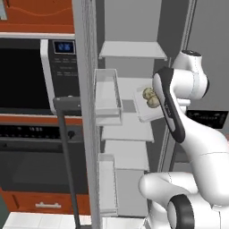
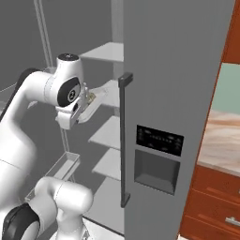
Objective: Place two dumplings into each of the tupperware containers and then place the containers in the fridge.
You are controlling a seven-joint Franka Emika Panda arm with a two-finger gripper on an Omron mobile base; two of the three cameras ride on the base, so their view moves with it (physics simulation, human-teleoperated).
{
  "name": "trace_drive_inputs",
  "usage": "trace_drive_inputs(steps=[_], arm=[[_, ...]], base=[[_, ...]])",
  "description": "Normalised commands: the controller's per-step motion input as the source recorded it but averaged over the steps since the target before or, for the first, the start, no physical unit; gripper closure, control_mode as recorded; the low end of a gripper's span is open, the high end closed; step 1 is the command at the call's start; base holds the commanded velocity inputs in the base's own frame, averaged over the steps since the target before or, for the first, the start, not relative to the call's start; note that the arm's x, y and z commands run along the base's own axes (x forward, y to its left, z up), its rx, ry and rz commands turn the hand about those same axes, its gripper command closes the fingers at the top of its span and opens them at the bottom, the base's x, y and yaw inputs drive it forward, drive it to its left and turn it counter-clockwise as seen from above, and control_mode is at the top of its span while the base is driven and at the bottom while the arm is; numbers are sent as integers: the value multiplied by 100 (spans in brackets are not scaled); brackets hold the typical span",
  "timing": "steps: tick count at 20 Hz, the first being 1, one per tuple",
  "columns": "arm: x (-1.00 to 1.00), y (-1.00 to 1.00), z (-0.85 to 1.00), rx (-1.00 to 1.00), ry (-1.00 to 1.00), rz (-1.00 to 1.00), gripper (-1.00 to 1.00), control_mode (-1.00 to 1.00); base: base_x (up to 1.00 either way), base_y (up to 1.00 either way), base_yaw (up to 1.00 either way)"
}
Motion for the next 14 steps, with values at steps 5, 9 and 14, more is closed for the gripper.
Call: trace_drive_inputs(steps=[5, 9, 14], arm=[[0, 0, 0, 0, 0, 0, 100, 100], [0, 0, 0, 0, 0, 0, 100, 100], [0, 0, 0, 0, 0, 0, 100, 100]], base=[[51, 12, -6], [39, 0, -4], [37, 0, -4]])
